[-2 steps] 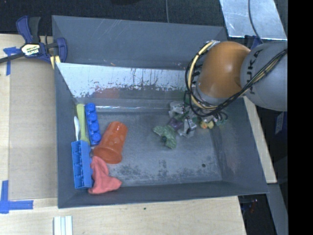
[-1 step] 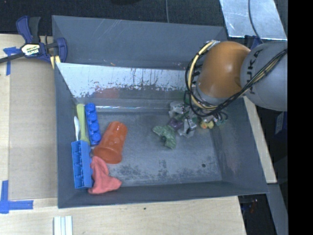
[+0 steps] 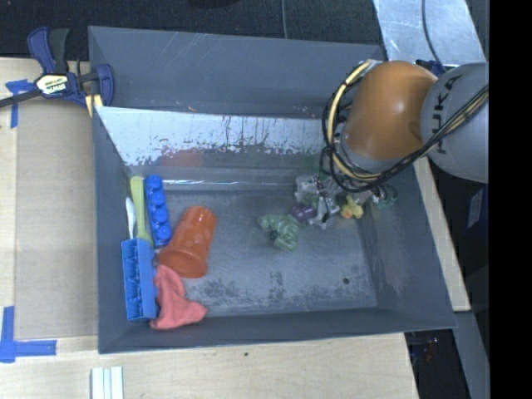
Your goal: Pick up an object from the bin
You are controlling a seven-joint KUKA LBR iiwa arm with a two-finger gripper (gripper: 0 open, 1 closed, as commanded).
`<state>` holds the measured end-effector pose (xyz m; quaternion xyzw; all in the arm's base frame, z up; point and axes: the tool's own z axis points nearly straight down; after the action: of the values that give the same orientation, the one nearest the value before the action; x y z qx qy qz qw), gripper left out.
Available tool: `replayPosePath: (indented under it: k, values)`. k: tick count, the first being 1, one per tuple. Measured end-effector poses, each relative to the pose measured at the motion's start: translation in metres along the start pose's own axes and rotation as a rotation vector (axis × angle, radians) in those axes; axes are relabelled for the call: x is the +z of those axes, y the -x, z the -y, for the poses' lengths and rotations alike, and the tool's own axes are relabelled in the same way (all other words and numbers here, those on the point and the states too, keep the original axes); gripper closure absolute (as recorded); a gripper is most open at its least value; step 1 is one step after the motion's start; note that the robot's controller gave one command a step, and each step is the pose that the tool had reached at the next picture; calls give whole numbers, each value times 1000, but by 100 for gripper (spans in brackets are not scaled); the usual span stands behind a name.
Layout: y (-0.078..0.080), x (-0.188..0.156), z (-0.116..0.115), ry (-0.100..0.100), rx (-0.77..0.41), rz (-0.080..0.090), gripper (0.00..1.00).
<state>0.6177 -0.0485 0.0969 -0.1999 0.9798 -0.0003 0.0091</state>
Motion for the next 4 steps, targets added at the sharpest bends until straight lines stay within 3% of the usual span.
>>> replayPosePath:
  k: [1,2,3,4]
  values:
    - [3,-39,8,-8,-77,12,100]
    - [-6,21,37,-8,-310,10,100]
    - [-6,-29,25,-3,-270,7,100]
    - [-18,-55,34,-9,-262,14,100]
